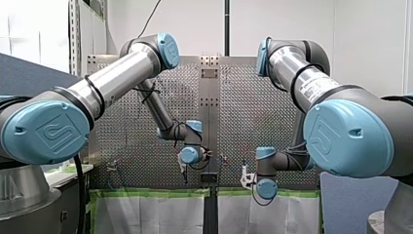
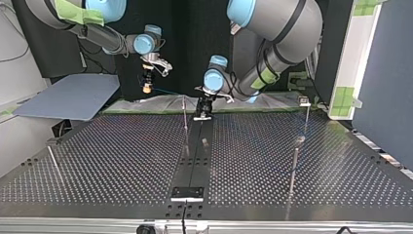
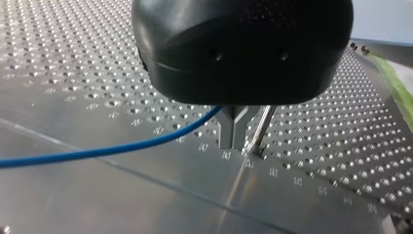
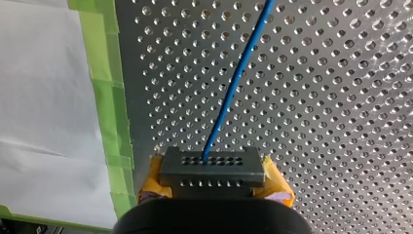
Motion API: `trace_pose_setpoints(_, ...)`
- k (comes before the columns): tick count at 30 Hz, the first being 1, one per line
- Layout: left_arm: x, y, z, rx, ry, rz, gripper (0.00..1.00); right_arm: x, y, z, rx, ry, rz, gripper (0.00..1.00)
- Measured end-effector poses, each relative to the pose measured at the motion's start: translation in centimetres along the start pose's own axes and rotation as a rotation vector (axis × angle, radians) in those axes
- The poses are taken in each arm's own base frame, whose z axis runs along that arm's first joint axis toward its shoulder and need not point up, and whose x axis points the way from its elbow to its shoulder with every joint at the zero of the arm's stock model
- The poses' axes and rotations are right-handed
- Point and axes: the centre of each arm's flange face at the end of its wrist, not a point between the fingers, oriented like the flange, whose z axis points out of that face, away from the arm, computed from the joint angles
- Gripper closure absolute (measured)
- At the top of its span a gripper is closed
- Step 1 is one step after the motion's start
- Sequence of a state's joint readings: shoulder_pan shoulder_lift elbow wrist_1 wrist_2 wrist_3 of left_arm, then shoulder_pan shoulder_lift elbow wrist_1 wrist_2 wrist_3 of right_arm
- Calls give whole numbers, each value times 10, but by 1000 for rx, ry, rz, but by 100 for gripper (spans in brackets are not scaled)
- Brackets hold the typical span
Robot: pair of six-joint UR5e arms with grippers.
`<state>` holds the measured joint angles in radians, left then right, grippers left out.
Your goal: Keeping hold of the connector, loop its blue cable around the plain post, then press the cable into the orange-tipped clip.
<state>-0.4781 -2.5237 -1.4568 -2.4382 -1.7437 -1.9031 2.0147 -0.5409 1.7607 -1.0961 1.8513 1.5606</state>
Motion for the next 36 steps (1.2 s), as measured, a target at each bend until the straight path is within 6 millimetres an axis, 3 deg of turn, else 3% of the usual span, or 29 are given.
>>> trace_pose_setpoints(36, -21, 42, 14, -154, 1, 62, 99, 28, 12, 56, 48, 54, 27, 100)
